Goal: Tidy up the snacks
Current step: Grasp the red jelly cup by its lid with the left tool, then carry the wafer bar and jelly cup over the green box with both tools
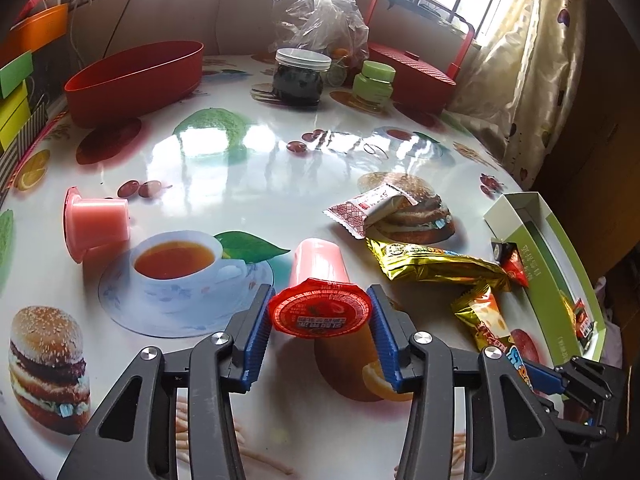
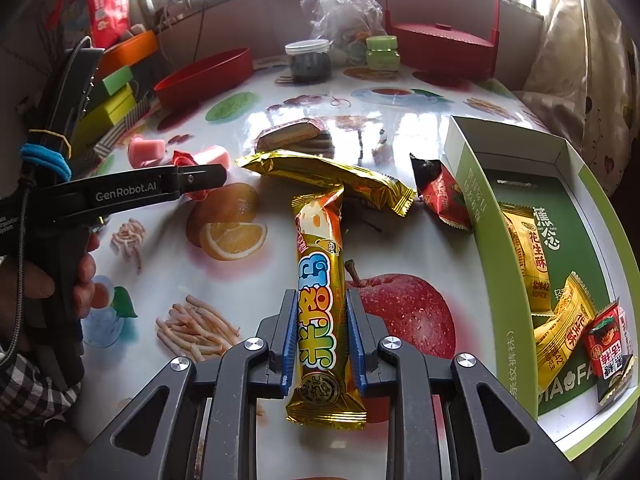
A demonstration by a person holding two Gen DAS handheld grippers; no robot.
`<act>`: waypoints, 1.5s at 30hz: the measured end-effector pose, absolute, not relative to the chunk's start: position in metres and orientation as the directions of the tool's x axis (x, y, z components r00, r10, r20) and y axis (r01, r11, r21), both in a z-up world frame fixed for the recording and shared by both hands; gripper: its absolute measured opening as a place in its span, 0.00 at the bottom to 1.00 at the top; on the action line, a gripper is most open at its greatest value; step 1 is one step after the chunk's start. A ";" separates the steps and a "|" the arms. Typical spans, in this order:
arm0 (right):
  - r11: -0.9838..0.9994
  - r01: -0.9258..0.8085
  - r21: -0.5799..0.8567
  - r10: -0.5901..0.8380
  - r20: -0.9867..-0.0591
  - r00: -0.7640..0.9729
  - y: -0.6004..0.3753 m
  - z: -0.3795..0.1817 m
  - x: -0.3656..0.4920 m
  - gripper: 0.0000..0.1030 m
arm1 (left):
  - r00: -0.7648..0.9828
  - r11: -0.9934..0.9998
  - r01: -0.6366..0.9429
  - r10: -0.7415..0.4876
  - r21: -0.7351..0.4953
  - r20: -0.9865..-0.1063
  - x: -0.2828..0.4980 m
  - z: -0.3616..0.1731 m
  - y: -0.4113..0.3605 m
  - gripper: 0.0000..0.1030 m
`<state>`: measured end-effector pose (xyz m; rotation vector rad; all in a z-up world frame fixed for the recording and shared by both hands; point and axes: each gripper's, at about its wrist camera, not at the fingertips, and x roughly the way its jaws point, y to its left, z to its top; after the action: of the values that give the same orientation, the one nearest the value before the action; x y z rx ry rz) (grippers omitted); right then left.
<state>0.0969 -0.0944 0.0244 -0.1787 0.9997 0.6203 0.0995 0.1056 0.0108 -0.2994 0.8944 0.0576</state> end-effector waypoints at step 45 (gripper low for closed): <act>0.819 -0.556 0.140 0.449 -0.759 0.471 -0.111 0.053 0.085 0.21 | 0.685 0.970 -0.081 -0.112 -0.228 -0.719 0.079 0.051 0.072 0.46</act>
<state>0.0848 -0.1115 0.0531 -0.1324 0.8879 0.6177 0.0793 0.0723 0.0511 -0.2507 0.8176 -0.0178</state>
